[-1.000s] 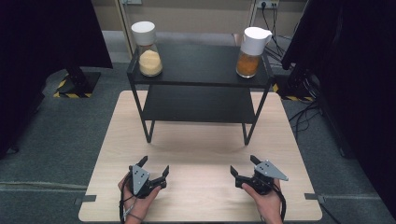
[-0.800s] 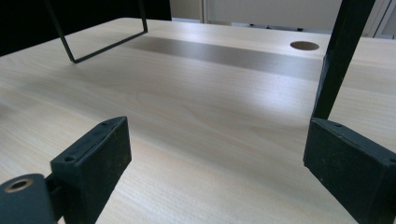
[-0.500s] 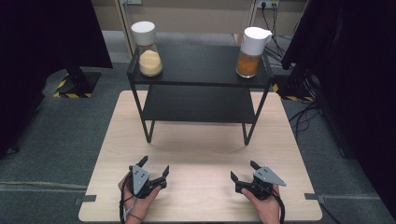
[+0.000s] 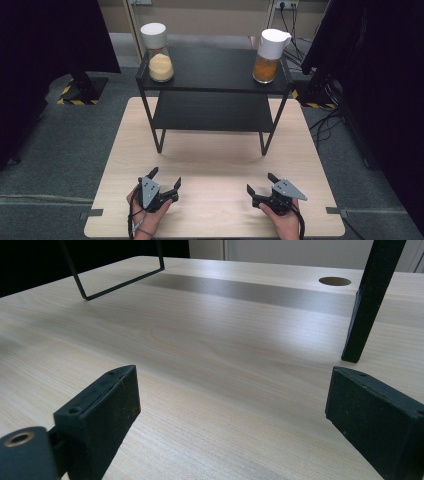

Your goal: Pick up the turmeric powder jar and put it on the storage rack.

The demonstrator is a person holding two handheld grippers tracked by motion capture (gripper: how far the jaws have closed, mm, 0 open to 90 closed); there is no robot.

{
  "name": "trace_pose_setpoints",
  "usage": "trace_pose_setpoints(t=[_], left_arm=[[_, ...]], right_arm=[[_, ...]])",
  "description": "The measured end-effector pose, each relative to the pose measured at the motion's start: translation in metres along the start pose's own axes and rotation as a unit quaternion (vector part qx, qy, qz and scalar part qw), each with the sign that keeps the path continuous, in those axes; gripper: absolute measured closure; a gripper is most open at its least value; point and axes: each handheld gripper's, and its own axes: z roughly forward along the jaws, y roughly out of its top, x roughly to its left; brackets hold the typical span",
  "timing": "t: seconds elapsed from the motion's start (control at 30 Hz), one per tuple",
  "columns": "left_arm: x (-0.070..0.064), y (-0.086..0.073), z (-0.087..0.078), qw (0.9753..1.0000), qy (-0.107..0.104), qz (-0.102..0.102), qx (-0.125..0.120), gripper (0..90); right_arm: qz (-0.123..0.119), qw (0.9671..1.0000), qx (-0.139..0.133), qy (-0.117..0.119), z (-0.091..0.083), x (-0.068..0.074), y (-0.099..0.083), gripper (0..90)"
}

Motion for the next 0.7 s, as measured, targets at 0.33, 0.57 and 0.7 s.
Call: trace_pose_setpoints(t=[0.33, 0.57, 0.7], left_arm=[[-0.0004, 0.0003, 0.0001, 1.0, 0.0, 0.003, 0.001, 11.7], [0.0002, 0.0005, 0.0002, 1.0, 0.0, 0.001, 0.001, 11.7], [-0.0004, 0.0007, 0.0002, 1.0, -0.001, 0.004, 0.002, 11.7]], right_arm=[[0.001, 1.0, -0.002, -0.002, -0.0003, 0.0007, -0.0007, 7.7], [0.006, 1.0, -0.001, -0.002, -0.0001, -0.0001, -0.0003, 7.6], [0.005, 1.0, -0.002, -0.002, -0.0002, 0.0001, -0.0005, 7.5]])
